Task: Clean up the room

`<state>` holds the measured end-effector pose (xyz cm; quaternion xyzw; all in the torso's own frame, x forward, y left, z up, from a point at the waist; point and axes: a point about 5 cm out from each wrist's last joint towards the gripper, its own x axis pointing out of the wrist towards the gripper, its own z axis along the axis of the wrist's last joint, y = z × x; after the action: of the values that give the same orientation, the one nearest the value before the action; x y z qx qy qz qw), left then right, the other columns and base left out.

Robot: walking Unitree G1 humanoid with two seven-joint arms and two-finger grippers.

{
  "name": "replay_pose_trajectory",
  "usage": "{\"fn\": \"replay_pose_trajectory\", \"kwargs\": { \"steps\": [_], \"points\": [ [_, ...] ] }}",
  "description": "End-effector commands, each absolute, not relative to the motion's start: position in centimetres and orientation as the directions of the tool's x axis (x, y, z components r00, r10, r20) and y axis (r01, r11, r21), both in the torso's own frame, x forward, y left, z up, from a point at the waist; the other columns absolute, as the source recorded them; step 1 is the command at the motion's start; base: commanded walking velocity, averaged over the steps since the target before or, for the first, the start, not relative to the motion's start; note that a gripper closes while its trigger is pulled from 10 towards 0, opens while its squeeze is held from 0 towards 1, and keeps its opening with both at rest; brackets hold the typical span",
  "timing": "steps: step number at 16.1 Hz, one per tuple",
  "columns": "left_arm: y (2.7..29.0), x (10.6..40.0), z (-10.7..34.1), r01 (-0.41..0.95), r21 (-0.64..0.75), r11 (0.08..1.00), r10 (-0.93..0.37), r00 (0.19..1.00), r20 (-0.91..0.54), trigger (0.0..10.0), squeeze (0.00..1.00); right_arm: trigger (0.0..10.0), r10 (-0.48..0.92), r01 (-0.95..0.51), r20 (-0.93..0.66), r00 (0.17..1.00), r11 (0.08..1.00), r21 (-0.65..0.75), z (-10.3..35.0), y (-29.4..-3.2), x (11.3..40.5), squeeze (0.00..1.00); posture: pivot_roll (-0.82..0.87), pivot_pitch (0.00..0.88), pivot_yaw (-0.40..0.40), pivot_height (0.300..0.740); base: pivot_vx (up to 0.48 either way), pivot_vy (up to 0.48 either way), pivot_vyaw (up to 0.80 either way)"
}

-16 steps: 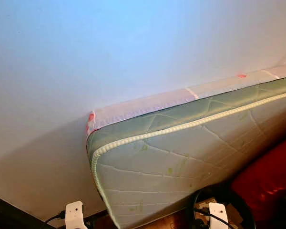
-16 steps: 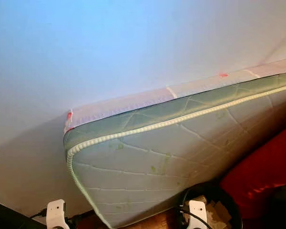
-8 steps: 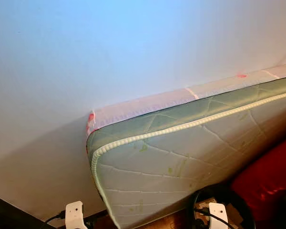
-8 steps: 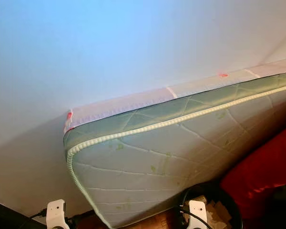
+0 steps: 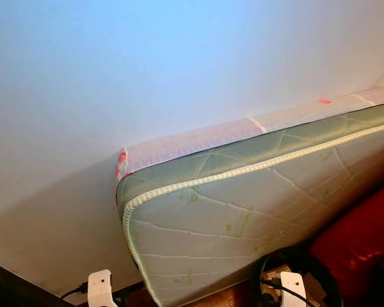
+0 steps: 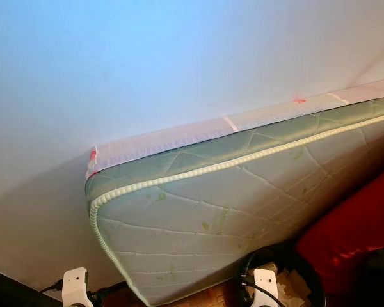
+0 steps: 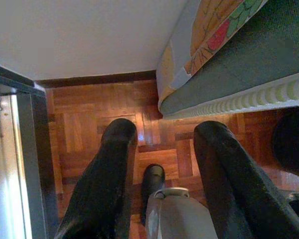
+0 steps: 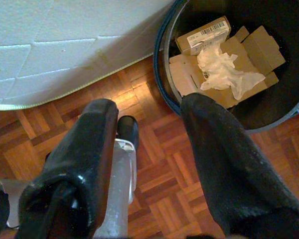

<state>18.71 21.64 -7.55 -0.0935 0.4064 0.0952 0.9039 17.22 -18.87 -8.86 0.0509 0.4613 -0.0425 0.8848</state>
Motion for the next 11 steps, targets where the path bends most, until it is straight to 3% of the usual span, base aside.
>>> {"fn": "replay_pose_trajectory", "kwargs": {
  "steps": [1, 11],
  "points": [
    [25.05, 14.13, -8.73, -0.233, 0.038, 0.972, 0.161, 0.539, -0.826, 10.0, 0.00, 10.0, -0.062, 0.159, -0.836, 0.545, 0.987, 0.031, -8.39, -20.84, 17.81, 0.00, 0.04, 0.000, 0.009, 0.740, 0.000, 0.000, 0.00],
    [24.40, 14.43, -8.79, -0.224, 0.030, 0.974, 0.152, 0.549, -0.822, 10.0, 0.00, 10.0, -0.064, 0.162, -0.836, 0.545, 0.986, 0.031, -8.40, -20.85, 17.77, 0.00, 0.03, 0.000, 0.011, 0.740, 0.000, 0.000, 0.00]
  ]
}}
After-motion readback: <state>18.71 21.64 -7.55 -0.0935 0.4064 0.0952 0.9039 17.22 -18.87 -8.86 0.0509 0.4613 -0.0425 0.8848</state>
